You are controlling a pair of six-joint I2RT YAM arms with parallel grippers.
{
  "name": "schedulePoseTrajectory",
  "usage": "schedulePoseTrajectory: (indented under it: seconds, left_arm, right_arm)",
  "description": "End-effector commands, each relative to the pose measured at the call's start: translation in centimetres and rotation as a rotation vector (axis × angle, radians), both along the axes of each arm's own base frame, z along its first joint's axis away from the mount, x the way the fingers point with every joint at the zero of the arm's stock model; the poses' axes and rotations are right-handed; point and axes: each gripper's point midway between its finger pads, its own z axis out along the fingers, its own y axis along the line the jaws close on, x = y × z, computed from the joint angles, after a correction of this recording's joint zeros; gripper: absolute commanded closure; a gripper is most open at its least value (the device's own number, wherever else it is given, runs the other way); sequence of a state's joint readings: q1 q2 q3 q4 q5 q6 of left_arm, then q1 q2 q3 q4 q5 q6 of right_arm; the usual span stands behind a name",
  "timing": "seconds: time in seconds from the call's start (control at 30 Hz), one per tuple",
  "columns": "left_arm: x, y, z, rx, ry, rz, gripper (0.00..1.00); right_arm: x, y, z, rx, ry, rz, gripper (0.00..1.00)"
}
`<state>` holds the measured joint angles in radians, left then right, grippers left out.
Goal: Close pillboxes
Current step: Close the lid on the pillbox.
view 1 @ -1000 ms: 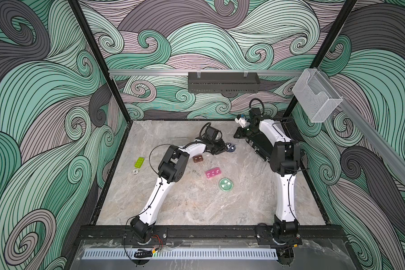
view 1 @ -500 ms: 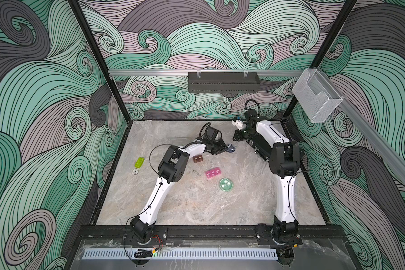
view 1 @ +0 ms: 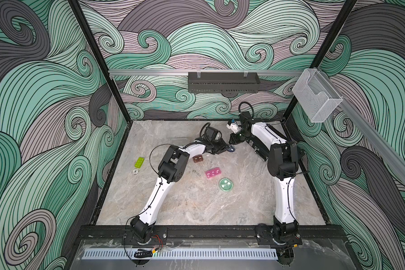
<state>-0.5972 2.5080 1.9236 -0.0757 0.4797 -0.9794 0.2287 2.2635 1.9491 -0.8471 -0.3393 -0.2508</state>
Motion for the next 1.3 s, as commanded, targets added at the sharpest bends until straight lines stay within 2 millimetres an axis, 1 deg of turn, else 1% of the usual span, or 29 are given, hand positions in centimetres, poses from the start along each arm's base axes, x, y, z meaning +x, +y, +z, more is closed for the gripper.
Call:
schedulePoseTrajectory:
  seconds: [0.0, 0.13, 0.2, 0.37, 0.47, 0.63, 0.83, 1.0, 1.1, 1.27]
  left_arm:
    - [-1.9, 1.3, -3.8, 0.085, 0.089, 0.006, 0.58]
    - [-2.4, 2.0, -4.1, 0.09, 0.094, 0.01, 0.48]
    - [-2.7, 2.6, -4.3, 0.094, 0.096, 0.017, 0.47]
    - [-2.9, 3.9, -3.6, 0.094, 0.08, 0.022, 0.44]
    - [-3.1, 4.7, -3.1, 0.094, 0.072, 0.027, 0.41]
    - [-3.8, 6.3, -2.9, 0.102, 0.068, 0.032, 0.35]
    - [-4.5, 7.8, -2.6, 0.115, 0.067, 0.033, 0.36]
    - [-4.6, 8.6, -2.1, 0.113, 0.063, 0.046, 0.4]
    - [-4.4, 8.8, -1.8, 0.106, 0.059, 0.052, 0.44]
    - [-4.0, 8.4, -1.0, 0.084, 0.049, 0.054, 0.45]
  right_arm:
    - [-1.9, 1.1, 0.1, 0.018, 0.049, 0.025, 0.77]
    - [-2.1, 1.3, 0.1, 0.013, 0.05, 0.025, 0.77]
    - [-2.2, 1.4, 0.3, 0.01, 0.045, 0.027, 0.77]
    - [-2.5, 1.5, 0.7, -0.005, 0.033, 0.033, 0.76]
    - [-2.8, 1.6, 0.9, -0.007, 0.032, 0.032, 0.76]
    - [-3.3, 1.9, 1.2, 0.003, 0.035, 0.036, 0.75]
    - [-3.7, 2.6, 1.2, 0.036, 0.051, 0.032, 0.74]
    - [-4.0, 3.0, 0.7, 0.044, 0.064, 0.022, 0.73]
    - [-4.0, 2.9, 0.2, 0.039, 0.077, 0.012, 0.73]
    - [-4.1, 3.0, -0.7, 0.03, 0.097, 0.003, 0.75]
